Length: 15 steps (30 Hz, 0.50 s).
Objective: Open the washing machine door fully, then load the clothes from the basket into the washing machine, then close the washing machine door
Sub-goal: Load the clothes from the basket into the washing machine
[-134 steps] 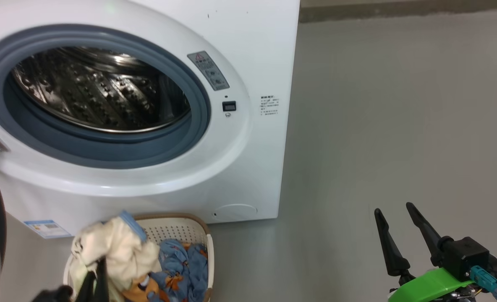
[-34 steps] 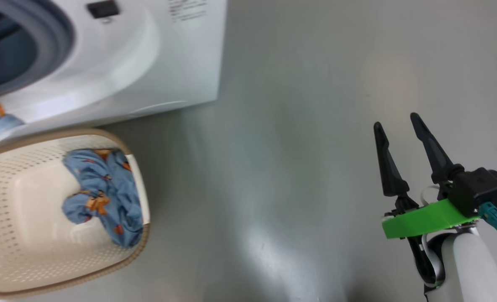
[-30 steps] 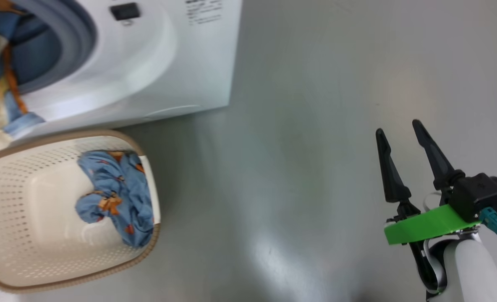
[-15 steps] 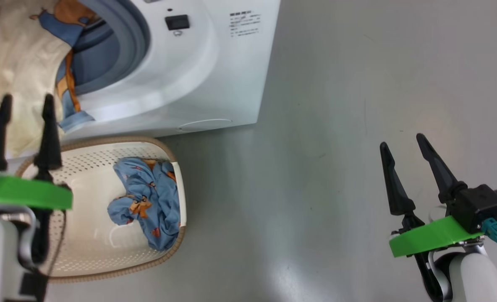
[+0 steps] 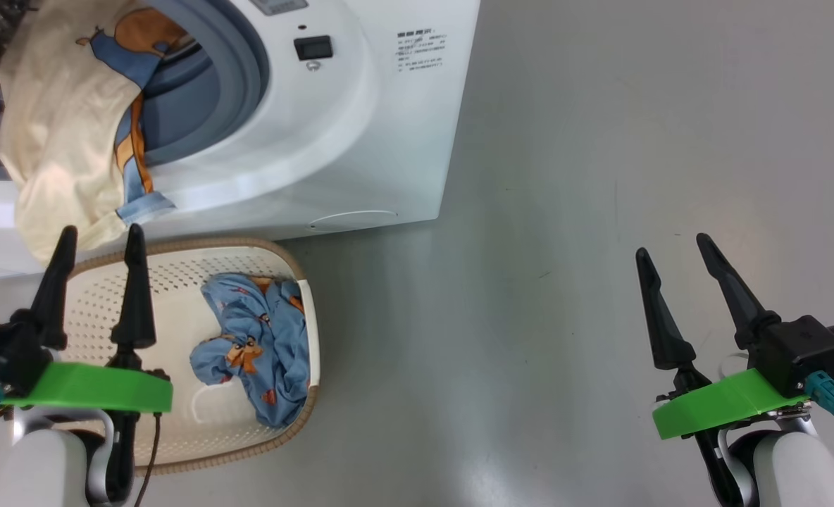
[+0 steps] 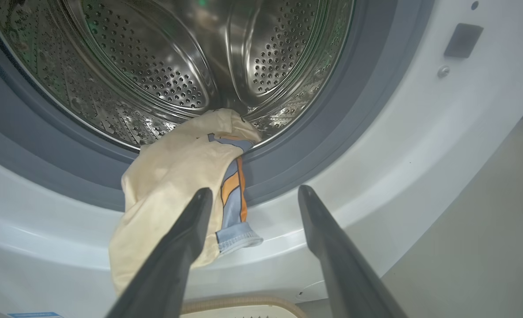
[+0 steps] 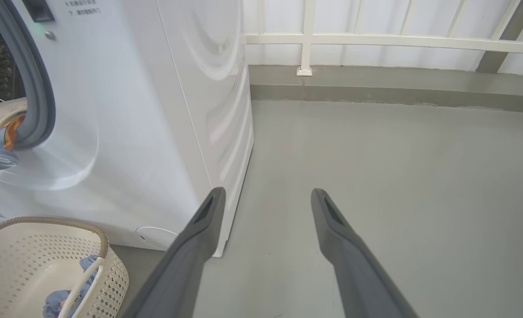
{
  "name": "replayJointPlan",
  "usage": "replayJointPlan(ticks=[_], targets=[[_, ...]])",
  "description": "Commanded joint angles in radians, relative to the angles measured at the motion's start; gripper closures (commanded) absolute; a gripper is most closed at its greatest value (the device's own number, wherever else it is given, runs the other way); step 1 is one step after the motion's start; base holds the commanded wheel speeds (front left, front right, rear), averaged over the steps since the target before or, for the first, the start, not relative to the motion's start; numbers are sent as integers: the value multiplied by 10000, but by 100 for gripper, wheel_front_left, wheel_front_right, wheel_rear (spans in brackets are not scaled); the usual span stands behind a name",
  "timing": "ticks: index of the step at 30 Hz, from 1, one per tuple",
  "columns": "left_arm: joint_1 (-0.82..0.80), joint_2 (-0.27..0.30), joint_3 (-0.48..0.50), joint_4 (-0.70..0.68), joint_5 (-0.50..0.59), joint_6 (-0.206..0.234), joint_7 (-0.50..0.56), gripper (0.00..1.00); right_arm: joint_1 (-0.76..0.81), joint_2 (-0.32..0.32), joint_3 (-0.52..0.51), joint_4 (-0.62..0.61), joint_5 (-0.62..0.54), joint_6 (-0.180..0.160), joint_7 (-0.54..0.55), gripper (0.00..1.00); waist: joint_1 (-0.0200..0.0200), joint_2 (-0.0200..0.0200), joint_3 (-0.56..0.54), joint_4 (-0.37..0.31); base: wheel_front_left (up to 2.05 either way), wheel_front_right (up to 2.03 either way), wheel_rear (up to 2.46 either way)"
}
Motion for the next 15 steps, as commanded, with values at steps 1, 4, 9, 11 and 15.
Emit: replayJointPlan(ticks=[1, 4, 9, 11, 15], targets=[[190, 174, 456, -306, 81, 97, -57, 0, 194, -20, 274, -256, 0, 16, 30, 0, 0, 0, -29, -15, 0, 0, 0], [368, -22, 588, -390, 228, 128, -57, 0, 238, -20, 260, -216, 19, 16, 18, 0, 0, 0, -83, -34, 0, 0, 0], [521, -308, 712, -419, 376, 69, -57, 0, 261, -20, 294, -205, 3, 16, 40, 0, 0, 0, -150, -49, 0, 0, 0], [570, -404, 804, -437, 450, 27, -57, 0, 254, -20, 305, -198, -3, 16, 43, 0, 0, 0, -185, -59, 0, 0, 0], [668, -532, 933, -468, 515, -23, -57, 0, 276, -20, 375, -156, 21, 16, 31, 0, 0, 0, -236, -51, 0, 0, 0]])
